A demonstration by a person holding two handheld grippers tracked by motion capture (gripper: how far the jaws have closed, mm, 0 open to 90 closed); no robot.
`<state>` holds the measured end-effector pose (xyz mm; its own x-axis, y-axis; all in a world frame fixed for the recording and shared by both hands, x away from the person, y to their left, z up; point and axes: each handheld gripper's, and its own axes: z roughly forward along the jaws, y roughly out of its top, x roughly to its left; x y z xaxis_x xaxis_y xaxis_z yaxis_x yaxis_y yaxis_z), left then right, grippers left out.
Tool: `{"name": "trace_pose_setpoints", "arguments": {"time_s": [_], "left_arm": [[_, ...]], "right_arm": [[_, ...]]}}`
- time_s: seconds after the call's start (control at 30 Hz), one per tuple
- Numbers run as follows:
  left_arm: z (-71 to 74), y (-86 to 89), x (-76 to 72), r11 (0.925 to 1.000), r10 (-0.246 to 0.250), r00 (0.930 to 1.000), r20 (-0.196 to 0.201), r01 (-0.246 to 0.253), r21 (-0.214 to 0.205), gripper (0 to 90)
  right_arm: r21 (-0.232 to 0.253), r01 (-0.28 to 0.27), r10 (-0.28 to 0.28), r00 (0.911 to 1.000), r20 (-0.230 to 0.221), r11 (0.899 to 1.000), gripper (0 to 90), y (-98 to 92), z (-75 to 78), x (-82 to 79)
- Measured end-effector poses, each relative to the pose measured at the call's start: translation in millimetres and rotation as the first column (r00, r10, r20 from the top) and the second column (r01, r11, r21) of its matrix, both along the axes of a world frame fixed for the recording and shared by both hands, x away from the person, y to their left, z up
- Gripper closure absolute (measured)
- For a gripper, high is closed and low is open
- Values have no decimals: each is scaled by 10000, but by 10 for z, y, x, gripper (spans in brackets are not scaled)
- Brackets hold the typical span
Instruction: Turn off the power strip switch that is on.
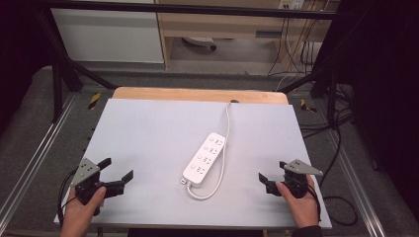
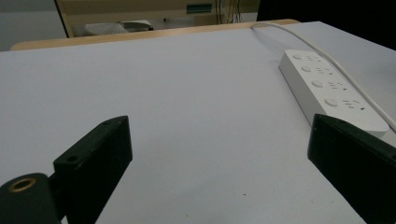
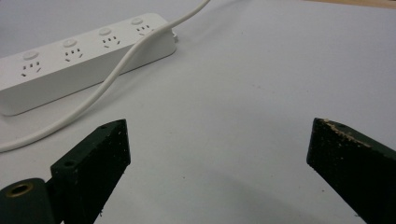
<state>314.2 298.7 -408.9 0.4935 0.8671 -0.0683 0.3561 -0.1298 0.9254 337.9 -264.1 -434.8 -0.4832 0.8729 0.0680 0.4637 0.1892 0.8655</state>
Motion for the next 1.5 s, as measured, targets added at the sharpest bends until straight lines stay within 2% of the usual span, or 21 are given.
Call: {"name": "trace_pose_setpoints", "arguments": {"time_s": [0.33, 0.37, 0.4, 0.43, 0.53, 0.6, 0.67, 0.7, 0.77, 0.87, 0.97, 1.0, 1.1, 1.23, 1.5], "left_arm": [[5, -27, -1, 9998, 207, 9998, 82, -206, -86, 77], [18, -43, -4, 9991, 97, 9999, 34, -95, -425, 85], [18, -43, -4, 9991, 97, 9999, 34, -95, -425, 95], [33, -71, -11, 9979, 0, 10000, 34, 2, -645, 101], [50, -120, 1, 9972, -187, 9998, -25, 184, -723, 100], [81, -200, 29, 9969, -321, 9995, -78, 315, -716, 100], [151, -340, 72, 9956, -785, 9969, 71, 787, -507, 92], [151, -340, 72, 9956, -785, 9969, 71, 787, -507, 88], [209, -495, 140, 9902, -1296, 9914, 158, 1302, -504, 82], [246, -595, 205, 9873, -1505, 9883, 236, 1515, -470, 68], [297, -729, 308, 9870, -1543, 9871, 419, 1559, -392, 43], [313, -768, 341, 9862, -1596, 9863, 415, 1611, -375, 44], [360, -875, 410, 9852, -1605, 9861, 441, 1628, -545, 43], [397, -991, 455, 9822, -1764, 9830, 505, 1792, -571, 44], [423, -1144, 538, 9798, -1866, 9811, 509, 1896, -632, 53]], "right_arm": [[-21, 193, -193, 9998, 53, 9998, 61, -6, 12, -18], [-62, 255, -255, 9997, 11, 9997, 63, -8, 23, -25], [-118, 276, -275, 9996, 84, 9996, 61, -13, 26, -25], [-61, 212, -211, 9997, 155, 9998, 52, -8, 29, -21], [-105, 37, -34, 9997, 237, 9999, 48, -2, 43, -22], [-99, -28, 31, 9996, 278, 9999, 46, 0, 49, -31], [-31, -181, 182, 9996, 217, 9998, 39, 6, 39, -37], [-31, -181, 182, 9996, 217, 9998, 39, 6, 39, -37], [44, -249, 249, 9997, 80, 9997, 40, 12, 35, -39], [-65, -317, 318, 9994, 117, 9995, 40, 27, 30, -46], [-36, -338, 338, 9994, 94, 9994, 40, 34, 34, -54], [109, -336, 335, 9994, 96, 9994, 40, 39, 39, -65], [147, -358, 355, 9992, 203, 9992, 39, 58, 40, -66], [5, -485, 485, 9986, 189, 9988, 40, 84, 33, -63], [30, -493, 493, 9987, 98, 9988, 40, 86, 28, -67]]}}
